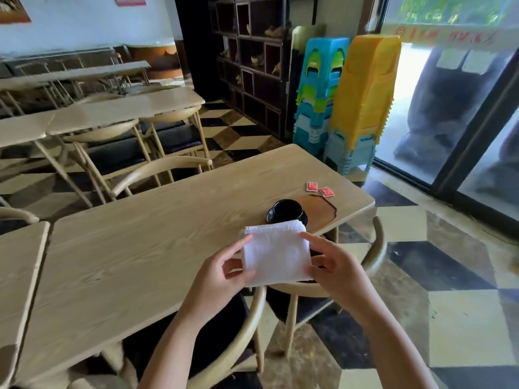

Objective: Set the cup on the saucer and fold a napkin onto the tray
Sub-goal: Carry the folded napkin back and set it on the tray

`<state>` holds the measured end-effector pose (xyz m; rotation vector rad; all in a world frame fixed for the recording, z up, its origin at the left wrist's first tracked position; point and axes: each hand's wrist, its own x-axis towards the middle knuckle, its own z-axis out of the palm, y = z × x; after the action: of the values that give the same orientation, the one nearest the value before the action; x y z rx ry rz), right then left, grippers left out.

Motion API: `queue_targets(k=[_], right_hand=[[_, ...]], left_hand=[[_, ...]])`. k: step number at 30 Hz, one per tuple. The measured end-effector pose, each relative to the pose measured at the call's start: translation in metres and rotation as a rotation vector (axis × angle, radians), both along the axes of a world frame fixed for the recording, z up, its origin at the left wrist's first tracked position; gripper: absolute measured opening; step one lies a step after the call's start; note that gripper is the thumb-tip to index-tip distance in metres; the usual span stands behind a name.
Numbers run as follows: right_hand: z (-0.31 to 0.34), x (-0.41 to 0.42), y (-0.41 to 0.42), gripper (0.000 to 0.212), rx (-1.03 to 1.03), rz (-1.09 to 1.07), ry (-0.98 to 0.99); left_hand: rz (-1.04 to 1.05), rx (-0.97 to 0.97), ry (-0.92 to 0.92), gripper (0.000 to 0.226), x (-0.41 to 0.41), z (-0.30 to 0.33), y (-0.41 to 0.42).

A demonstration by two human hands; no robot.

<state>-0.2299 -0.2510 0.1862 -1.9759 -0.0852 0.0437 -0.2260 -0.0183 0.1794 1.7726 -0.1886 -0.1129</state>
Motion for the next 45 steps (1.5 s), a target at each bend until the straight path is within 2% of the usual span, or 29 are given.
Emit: queue_targets(k=[3, 8, 16, 33, 39, 45], right_hand=[[-0.002, 0.014, -0.048, 0.063, 0.002, -0.008, 0.008], [-0.005, 0.047, -0.131, 0.058, -0.076, 0.022, 0.043], [-0.023, 0.115, -0.195, 0.058, -0.105, 0.078, 0.126], [-0.087, 0.295, -0.211, 0.052, -0.211, 0.023, 0.293], [-0.125, 0.352, -0.205, 0.053, -0.169, 0.120, 0.353], [-0.180, 0.415, -0.201, 0.059, -0.186, 0.222, 0.350]], left_hand=[[-0.051, -0.041, 0.035, 0.056, 0.015, -0.003, -0.045], [-0.122, -0.058, 0.091, 0.067, 0.043, -0.015, -0.127], [0.031, -0.010, 0.125, 0.068, 0.092, -0.040, -0.199], [0.335, -0.069, 0.224, 0.068, 0.251, -0.105, -0.251], [0.493, 0.067, 0.246, 0.070, 0.292, -0.139, -0.262], [0.718, 0.253, 0.214, 0.053, 0.337, -0.177, -0.286]])
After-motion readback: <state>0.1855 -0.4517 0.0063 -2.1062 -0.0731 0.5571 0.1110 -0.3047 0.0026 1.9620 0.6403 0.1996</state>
